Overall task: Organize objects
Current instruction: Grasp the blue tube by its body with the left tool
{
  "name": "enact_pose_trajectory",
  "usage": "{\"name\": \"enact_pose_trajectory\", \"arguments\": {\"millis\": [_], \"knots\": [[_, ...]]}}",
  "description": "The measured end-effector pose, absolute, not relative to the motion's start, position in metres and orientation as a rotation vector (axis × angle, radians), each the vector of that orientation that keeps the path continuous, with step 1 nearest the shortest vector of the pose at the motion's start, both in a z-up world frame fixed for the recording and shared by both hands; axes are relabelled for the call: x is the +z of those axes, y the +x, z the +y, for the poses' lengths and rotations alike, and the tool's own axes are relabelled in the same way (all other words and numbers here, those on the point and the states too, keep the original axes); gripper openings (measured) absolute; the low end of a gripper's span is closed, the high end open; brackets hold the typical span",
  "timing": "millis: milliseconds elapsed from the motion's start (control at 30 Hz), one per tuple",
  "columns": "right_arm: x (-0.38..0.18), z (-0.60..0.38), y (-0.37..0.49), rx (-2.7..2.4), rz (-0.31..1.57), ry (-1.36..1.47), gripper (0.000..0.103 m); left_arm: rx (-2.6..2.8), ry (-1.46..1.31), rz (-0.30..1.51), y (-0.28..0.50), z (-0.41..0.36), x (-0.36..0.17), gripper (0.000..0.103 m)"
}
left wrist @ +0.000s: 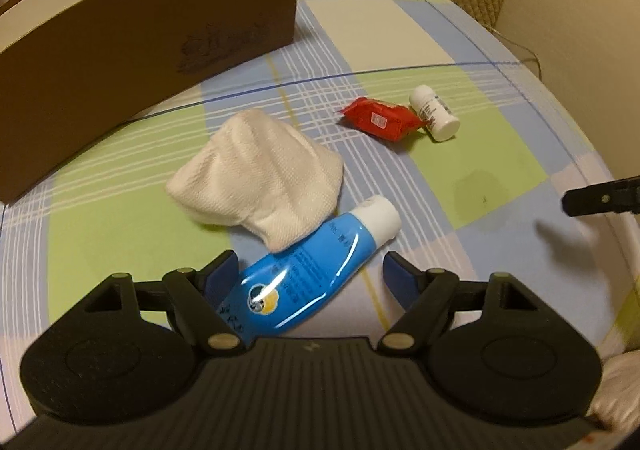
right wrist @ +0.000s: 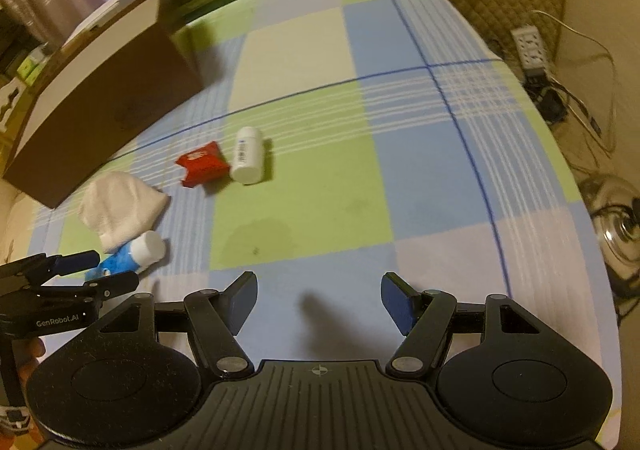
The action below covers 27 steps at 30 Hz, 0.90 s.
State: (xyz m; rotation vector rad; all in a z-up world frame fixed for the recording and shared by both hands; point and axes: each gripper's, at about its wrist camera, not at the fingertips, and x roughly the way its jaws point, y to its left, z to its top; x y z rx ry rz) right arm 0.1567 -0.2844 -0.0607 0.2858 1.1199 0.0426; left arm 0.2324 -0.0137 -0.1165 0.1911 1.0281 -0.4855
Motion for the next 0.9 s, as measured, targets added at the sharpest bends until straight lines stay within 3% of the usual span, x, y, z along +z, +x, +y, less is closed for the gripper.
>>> {"name": "enact_pose_trajectory", "arguments": {"millis": [200,500,900], "knots": [[-0.062,-0.292,0.151,0.013,1.128,0.297,0.066,-0.509,0.2,1.04,0.23,-0.019,-0.12,0.06],[-0.065,-0.292,0.152,0.031,1.135,0.299,0.066,-0.522,0.191,1.074,0.207,-0.031,-0.117,0.047],[-0.066,-0.304,0.143,0.028,1.138,0.307,0.066,-0.424,0.253,1.084,0.217,-0.064,-0.118,0.046]]}}
